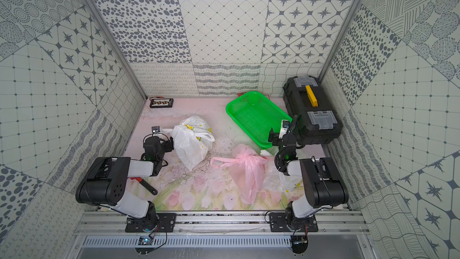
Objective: Place the pears into plastic bags & tie knots
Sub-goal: Reset both arms
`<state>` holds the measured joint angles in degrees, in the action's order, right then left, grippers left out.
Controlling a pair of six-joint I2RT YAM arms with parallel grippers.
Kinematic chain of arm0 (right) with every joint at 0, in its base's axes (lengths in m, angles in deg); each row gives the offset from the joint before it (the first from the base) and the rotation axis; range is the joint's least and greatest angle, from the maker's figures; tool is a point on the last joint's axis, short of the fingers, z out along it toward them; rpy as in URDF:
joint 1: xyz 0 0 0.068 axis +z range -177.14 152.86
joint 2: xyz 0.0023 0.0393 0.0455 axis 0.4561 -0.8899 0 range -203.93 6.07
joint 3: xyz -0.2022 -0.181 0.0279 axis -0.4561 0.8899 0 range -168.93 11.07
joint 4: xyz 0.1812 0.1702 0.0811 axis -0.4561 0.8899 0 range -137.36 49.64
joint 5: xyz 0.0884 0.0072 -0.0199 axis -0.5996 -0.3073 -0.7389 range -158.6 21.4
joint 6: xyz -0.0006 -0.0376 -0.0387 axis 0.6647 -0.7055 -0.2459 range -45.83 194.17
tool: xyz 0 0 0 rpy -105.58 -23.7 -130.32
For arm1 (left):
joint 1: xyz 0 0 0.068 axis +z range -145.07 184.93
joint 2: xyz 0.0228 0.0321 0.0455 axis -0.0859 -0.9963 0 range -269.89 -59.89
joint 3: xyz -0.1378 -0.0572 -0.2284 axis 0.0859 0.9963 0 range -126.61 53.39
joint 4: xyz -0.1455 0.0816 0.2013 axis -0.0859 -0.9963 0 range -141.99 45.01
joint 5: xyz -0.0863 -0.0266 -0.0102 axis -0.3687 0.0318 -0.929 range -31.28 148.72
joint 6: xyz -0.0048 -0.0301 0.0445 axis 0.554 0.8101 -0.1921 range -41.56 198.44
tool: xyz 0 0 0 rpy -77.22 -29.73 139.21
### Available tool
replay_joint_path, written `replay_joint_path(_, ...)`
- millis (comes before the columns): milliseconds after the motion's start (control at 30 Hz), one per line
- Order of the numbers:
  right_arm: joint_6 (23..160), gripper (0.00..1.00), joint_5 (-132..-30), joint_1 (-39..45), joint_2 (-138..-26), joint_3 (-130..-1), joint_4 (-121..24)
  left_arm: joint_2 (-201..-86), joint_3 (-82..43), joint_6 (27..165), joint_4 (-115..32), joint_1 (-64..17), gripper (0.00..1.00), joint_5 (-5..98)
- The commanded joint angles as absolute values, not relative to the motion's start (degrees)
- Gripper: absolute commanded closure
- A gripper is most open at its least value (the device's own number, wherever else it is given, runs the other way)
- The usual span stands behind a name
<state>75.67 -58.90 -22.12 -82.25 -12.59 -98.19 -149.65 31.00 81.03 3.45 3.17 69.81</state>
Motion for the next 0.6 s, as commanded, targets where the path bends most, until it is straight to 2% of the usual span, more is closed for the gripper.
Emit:
replay_joint_path(0,76.1,0.02,-59.1,-22.7,-83.1,-11.9,-96.9,-149.9,30.5,79.9,4.5,3.0,0.01,70.7)
replay_joint_path(567,76.3,0.02,-60.6,-23.4,-83.1,-12.2,-96.1,-149.9,30.5,79.9,4.4,3.0,0.01,70.8)
